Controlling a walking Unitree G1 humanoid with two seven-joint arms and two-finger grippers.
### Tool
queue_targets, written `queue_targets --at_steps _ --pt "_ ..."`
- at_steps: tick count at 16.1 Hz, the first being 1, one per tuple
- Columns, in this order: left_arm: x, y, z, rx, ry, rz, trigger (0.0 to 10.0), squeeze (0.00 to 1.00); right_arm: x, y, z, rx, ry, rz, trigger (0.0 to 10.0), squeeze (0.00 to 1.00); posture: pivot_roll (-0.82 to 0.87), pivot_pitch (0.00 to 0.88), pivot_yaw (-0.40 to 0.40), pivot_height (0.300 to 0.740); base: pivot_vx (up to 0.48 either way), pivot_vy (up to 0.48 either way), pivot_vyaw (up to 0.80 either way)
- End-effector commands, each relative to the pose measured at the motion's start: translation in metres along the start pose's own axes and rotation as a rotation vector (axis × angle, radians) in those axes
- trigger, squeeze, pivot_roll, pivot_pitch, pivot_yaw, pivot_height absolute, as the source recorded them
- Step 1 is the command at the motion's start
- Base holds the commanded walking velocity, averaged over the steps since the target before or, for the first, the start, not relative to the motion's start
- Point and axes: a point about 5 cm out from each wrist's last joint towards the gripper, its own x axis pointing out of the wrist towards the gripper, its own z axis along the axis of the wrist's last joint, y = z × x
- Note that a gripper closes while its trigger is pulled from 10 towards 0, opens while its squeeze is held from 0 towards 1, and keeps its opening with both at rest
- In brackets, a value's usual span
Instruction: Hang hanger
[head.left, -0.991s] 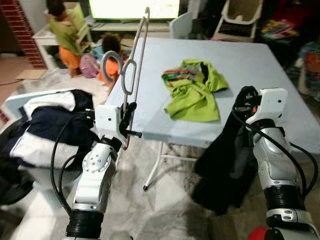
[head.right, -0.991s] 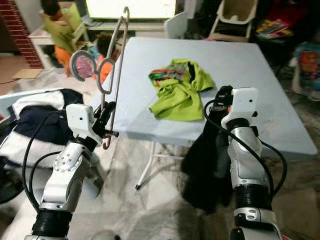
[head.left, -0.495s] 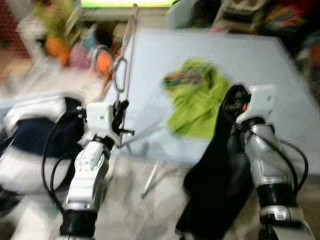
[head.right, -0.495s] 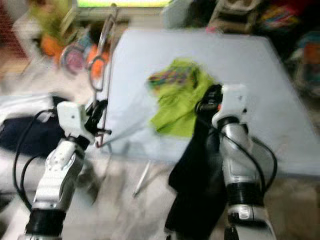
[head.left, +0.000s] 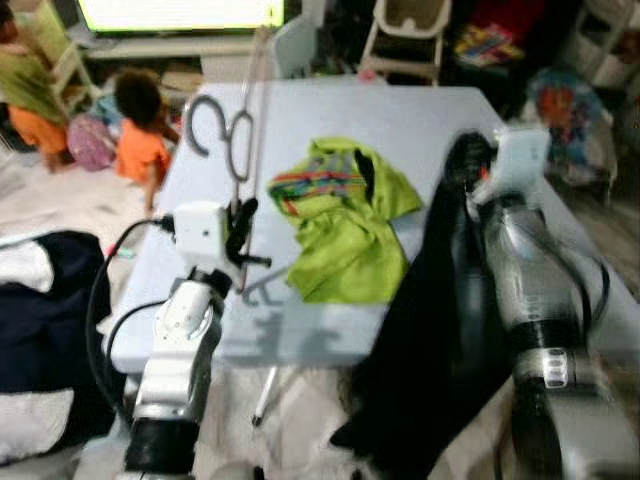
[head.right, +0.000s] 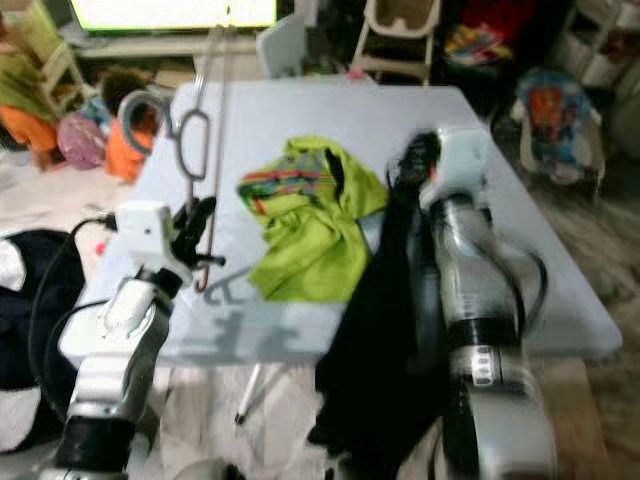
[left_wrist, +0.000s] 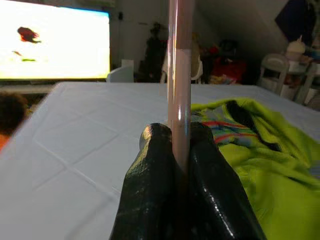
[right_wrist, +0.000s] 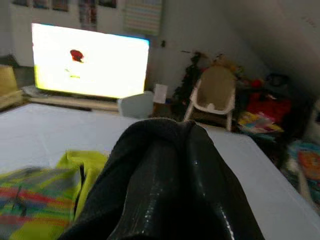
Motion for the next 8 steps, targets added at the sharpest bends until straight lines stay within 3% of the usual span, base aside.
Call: queue_targets --at_steps 1,3,5,7,8 --pt "0.001 -0.006 0.001 0.003 -0.001 -0.013 10.0 0.0 0.018 -0.006 0.04 -0.039 -0.134 0.023 10.0 0.0 0.0 0.0 -0.069 0.74 0.0 0.0 0.0" --pt "-0.003 -0.007 -0.001 0.0 0.004 -0.001 10.0 0.0 0.062 0.004 0.108 -0.027 -0.197 0.068 10.0 0.0 0.01 0.0 -0.087 0.74 0.0 0.0 0.0" --pt "-0.005 -0.01 -0.002 -0.003 0.004 0.002 10.0 0.0 0.074 0.009 0.152 -0.041 -0.248 0.053 10.0 0.0 0.03 0.0 -0.107 0.74 0.0 0.0 0.0" --pt "-0.008 -0.011 0.0 0.0 -0.006 0.021 10.0 0.0 0.075 0.013 0.231 0.018 -0.448 0.033 10.0 0.0 0.05 0.0 -0.121 0.74 0.0 0.0 0.0" --pt "-0.009 -0.01 0.0 0.001 -0.007 0.028 10.0 0.0 0.073 0.011 0.248 0.031 -0.496 0.022 10.0 0.0 0.06 0.0 -0.126 0.74 0.0 0.0 0.0"
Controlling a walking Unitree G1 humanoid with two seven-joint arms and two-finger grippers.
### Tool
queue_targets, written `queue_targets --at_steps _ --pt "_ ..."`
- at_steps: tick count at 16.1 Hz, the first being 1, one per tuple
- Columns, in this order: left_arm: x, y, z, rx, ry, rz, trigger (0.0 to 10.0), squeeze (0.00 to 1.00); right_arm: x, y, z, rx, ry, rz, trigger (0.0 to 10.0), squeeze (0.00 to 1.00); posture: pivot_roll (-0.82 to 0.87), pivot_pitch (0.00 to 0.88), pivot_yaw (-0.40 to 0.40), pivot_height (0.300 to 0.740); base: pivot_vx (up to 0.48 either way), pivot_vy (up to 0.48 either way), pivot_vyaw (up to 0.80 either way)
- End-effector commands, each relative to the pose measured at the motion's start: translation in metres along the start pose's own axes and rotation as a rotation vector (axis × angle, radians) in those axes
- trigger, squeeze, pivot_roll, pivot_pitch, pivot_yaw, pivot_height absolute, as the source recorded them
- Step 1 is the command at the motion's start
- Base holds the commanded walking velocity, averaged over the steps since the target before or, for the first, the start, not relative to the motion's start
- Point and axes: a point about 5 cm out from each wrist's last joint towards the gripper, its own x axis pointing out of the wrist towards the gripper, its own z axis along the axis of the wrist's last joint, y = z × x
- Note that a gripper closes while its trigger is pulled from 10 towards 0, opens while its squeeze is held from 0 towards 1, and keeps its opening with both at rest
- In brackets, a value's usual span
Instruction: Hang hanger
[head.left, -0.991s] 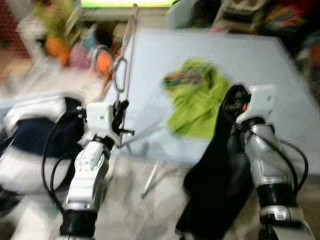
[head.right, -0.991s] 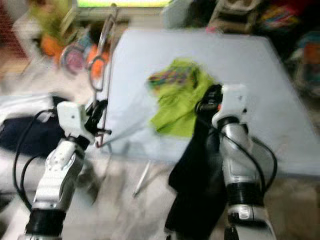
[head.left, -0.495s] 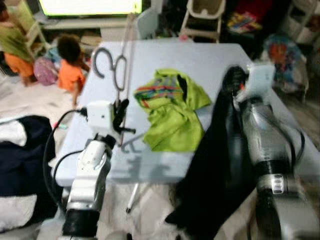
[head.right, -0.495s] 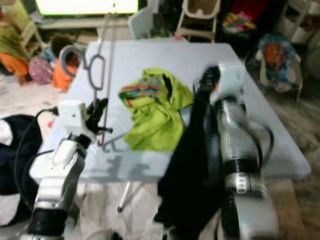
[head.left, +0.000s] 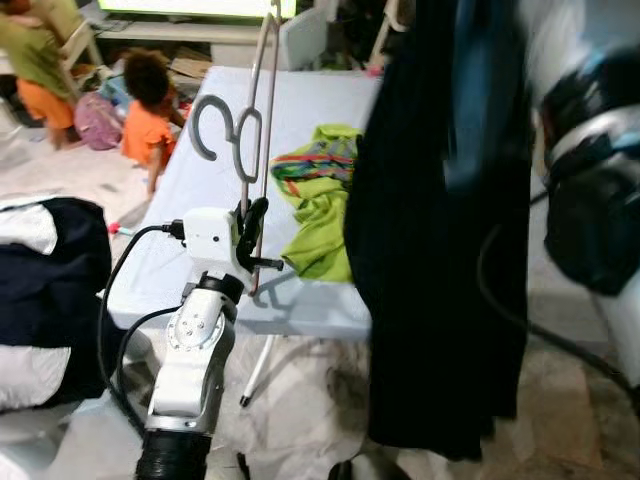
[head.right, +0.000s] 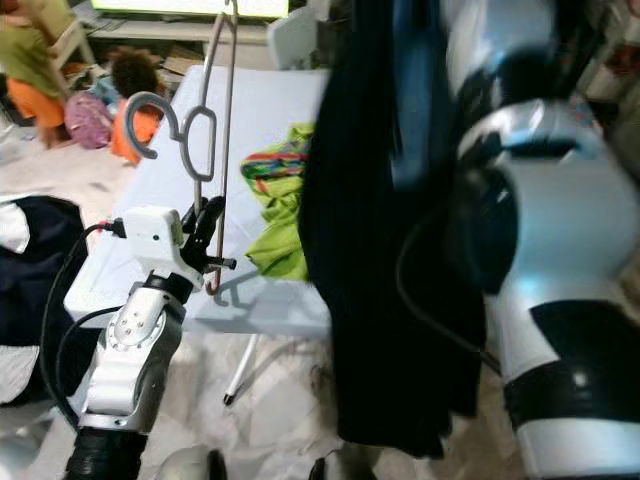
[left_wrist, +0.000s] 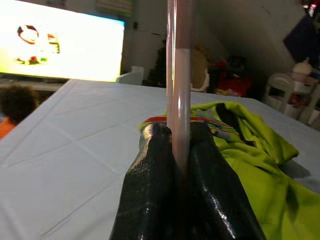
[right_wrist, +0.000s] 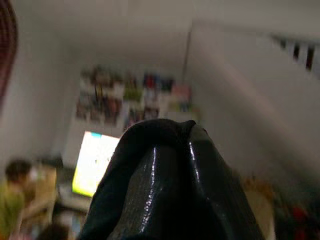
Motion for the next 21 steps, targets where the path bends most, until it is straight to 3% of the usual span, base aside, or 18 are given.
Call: queue_targets --at_steps 1,3,4,6,7,9,12,16,17,19,21 --pt "-0.003 0.001 -0.003 0.014 0.021 0.018 10.0 0.0 0.005 -0.014 0.029 0.017 -0.092 -0.059 10.0 0.0 0.06 0.0 -0.131 0.74 0.0 0.0 0.0" --pt "-0.001 0.003 -0.001 0.02 0.012 0.031 10.0 0.0 0.01 -0.02 0.057 0.031 -0.172 -0.088 10.0 0.0 0.06 0.0 -0.138 0.74 0.0 0.0 0.0" --pt "-0.001 0.002 -0.001 0.021 0.01 0.035 10.0 0.0 0.009 -0.023 0.056 0.034 -0.173 -0.091 10.0 0.0 0.06 0.0 -0.144 0.74 0.0 0.0 0.0" --pt "-0.002 0.0 -0.002 0.02 0.009 0.046 10.0 0.0 0.001 -0.021 0.022 -0.04 -0.08 -0.047 10.0 0.0 0.05 0.0 -0.145 0.74 0.0 0.0 0.0" --pt "-0.002 -0.002 -0.001 0.017 0.007 0.041 10.0 0.0 -0.01 -0.017 -0.012 -0.139 0.026 0.004 10.0 0.0 0.05 0.0 -0.143 0.74 0.0 0.0 0.0" --pt "-0.001 -0.004 -0.003 0.014 0.009 0.034 10.0 0.0 -0.034 -0.017 -0.064 -0.202 0.198 0.068 10.0 0.0 0.04 0.0 -0.137 0.74 0.0 0.0 0.0" --pt "0.003 -0.007 -0.002 0.009 0.005 0.019 10.0 0.0 -0.078 -0.012 -0.133 -0.214 0.488 0.204 10.0 0.0 0.03 0.0 -0.138 0.74 0.0 0.0 0.0" --pt "0.002 -0.009 -0.004 0.0 0.012 0.018 10.0 0.0 -0.123 -0.007 -0.173 -0.331 0.654 0.485 10.0 0.0 0.02 0.0 -0.129 0.74 0.0 0.0 0.0" --pt "0.001 -0.011 -0.006 -0.004 0.023 -0.001 10.0 0.0 -0.143 -0.013 -0.183 -0.371 0.728 0.603 10.0 1.0 0.02 0.0 -0.129 0.74 0.0 0.0 0.0" --pt "0.003 -0.014 -0.007 -0.007 0.029 -0.021 10.0 0.0 -0.168 -0.026 -0.192 -0.394 0.798 0.707 10.0 1.0 0.0 0.0 -0.107 0.74 0.0 0.0 0.0" --pt "0.005 -0.014 -0.008 -0.009 0.036 -0.036 10.0 0.0 -0.189 -0.036 -0.195 -0.301 0.847 0.766 10.0 1.0 -0.01 0.0 -0.088 0.74 0.0 0.0 0.0"
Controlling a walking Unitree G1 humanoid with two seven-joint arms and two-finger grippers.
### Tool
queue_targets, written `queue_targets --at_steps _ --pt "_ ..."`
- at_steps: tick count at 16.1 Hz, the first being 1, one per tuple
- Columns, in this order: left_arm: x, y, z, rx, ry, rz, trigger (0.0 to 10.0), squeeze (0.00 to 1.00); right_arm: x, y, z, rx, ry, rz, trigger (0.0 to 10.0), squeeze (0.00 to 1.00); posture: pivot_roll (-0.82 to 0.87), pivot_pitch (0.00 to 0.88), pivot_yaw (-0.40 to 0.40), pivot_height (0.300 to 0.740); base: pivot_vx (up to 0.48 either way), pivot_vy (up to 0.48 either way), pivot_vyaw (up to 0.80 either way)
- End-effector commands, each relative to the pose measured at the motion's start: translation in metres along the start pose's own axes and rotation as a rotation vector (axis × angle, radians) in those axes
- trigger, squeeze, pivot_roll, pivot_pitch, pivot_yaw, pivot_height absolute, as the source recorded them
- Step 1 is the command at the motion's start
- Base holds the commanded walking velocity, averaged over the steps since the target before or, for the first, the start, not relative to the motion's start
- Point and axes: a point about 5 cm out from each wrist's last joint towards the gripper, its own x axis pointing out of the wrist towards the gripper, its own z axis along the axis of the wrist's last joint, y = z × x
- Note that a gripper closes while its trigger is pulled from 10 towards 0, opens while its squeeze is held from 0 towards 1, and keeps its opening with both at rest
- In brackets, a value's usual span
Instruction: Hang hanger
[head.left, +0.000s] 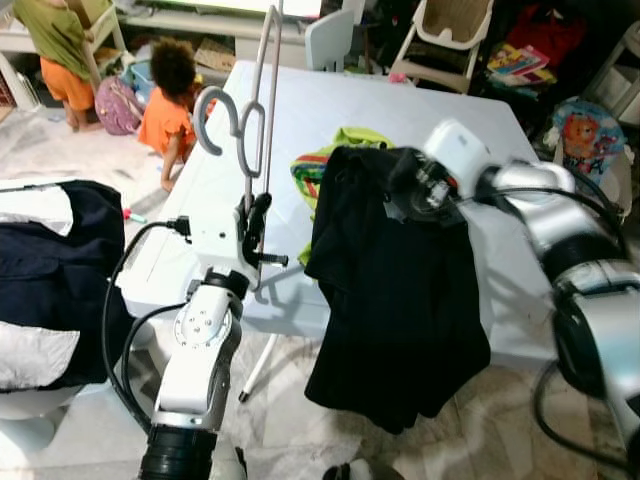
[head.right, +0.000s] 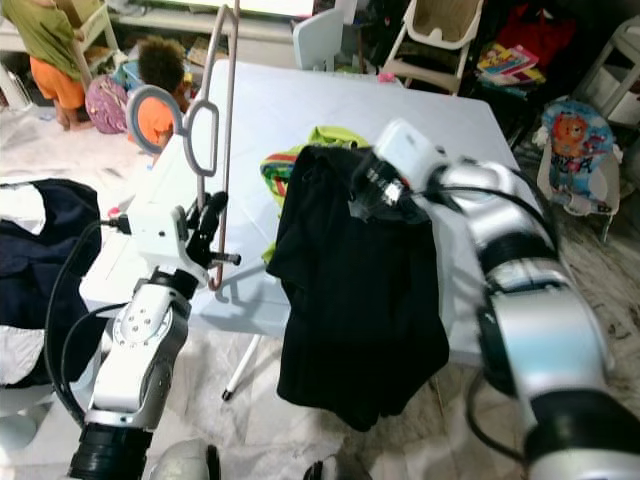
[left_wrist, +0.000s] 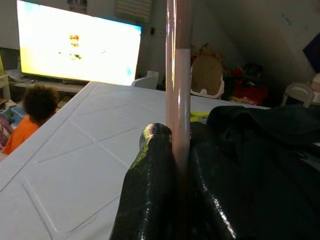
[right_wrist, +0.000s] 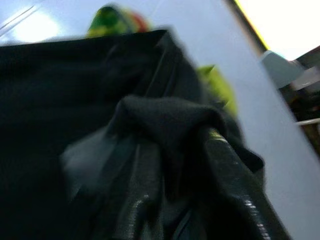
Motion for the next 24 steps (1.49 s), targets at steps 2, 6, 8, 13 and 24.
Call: queue_targets --at_steps 2,6,8,13,24 --pt "0.001 -0.006 -0.008 -0.012 0.048 -0.042 10.0 0.0 -0.009 0.003 -0.009 0.181 -0.066 0.073 10.0 1.0 -0.02 0.0 -0.072 0.74 0.0 0.0 0.0" --pt "0.004 -0.008 -0.008 -0.013 0.056 -0.073 10.0 0.0 -0.012 0.025 -0.02 0.416 -0.215 0.125 10.0 1.0 -0.01 0.0 -0.051 0.74 0.0 0.0 0.0" --pt "0.003 -0.006 -0.008 -0.003 0.063 -0.089 10.0 0.0 -0.022 0.04 -0.028 0.4 -0.19 0.209 10.0 1.0 0.0 0.0 -0.042 0.74 0.0 0.0 0.0" --pt "0.002 -0.003 -0.008 0.006 0.075 -0.103 10.0 0.0 -0.06 0.027 -0.023 0.405 -0.197 0.225 10.0 1.0 0.0 0.0 -0.03 0.74 0.0 0.0 0.0" --pt "-0.001 -0.004 -0.01 0.014 0.101 -0.138 10.0 0.0 -0.105 0.118 -0.056 0.466 0.101 0.472 10.0 0.69 0.0 0.0 -0.015 0.74 0.0 0.0 0.0"
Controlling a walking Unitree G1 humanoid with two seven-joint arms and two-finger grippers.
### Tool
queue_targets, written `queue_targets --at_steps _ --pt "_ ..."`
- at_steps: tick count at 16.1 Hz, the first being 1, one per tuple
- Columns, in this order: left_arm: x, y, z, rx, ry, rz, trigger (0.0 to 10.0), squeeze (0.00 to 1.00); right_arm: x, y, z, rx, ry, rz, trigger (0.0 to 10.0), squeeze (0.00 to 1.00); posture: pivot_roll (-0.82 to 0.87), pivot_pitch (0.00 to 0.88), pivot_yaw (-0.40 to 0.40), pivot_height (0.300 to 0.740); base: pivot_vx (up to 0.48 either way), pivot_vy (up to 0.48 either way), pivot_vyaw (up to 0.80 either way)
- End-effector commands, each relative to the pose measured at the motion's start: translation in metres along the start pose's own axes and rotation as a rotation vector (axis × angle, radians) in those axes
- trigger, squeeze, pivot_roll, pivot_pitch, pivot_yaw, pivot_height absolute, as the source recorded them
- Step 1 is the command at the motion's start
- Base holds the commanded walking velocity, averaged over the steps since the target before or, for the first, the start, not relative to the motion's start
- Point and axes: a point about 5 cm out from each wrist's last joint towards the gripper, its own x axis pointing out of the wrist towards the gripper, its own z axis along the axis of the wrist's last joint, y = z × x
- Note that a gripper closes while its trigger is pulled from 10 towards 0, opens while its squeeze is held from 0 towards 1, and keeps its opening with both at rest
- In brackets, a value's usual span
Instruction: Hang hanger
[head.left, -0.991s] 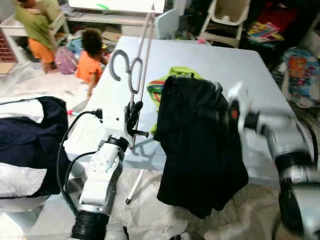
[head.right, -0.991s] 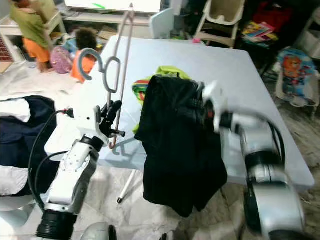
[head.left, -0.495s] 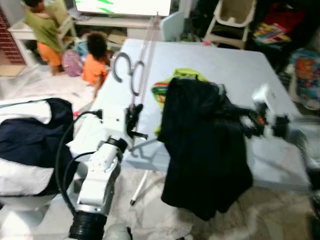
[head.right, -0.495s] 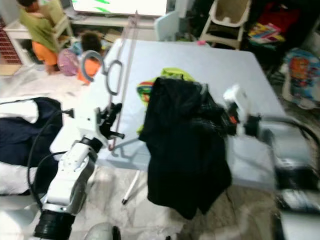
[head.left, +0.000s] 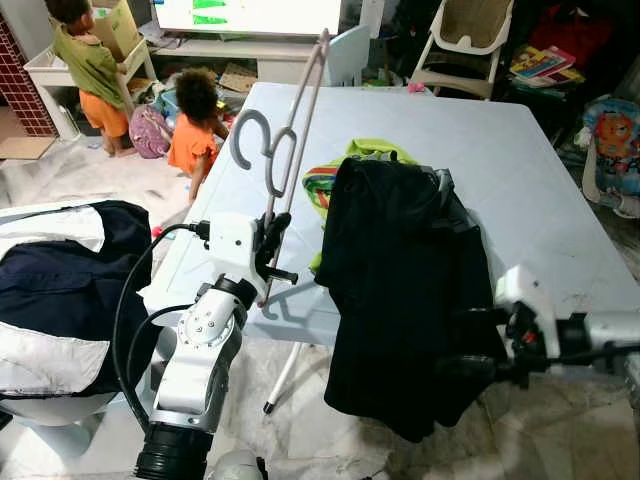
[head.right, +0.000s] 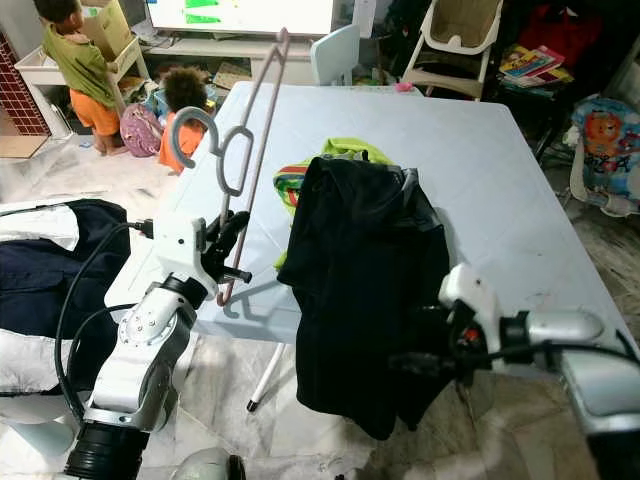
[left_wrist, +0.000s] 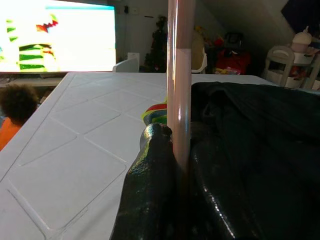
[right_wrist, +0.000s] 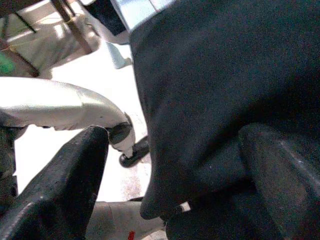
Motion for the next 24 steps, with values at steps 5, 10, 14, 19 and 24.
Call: queue_targets --at_steps 5,10,14,19,24 --pt "-0.002 -0.002 0.001 0.002 0.004 -0.009 10.0 0.0 0.037 0.004 0.004 0.038 -0.046 -0.148 10.0 0.0 0.0 0.0 -0.02 0.74 0.0 0.0 0.0" --pt "-0.002 -0.002 0.0 -0.001 0.006 -0.002 10.0 0.0 0.067 -0.007 -0.001 0.135 -0.066 -0.381 0.0 0.0 0.0 0.0 -0.027 0.74 0.0 0.0 0.0" --pt "-0.003 -0.002 -0.001 0.002 0.012 0.003 10.0 0.0 0.073 -0.021 -0.004 0.147 -0.061 -0.537 0.0 0.0 0.0 0.0 -0.029 0.74 0.0 0.0 0.0" --pt "-0.002 -0.004 0.0 -0.002 0.003 0.018 10.0 0.0 0.066 -0.078 0.021 0.176 -0.129 -0.846 0.0 0.0 0.01 0.0 -0.059 0.74 0.0 0.0 0.0" --pt "-0.002 -0.006 -0.001 -0.013 -0.005 0.044 10.0 0.0 0.064 -0.108 0.095 0.165 -0.351 -0.912 0.0 0.0 0.01 0.0 -0.087 0.74 0.0 0.0 0.0"
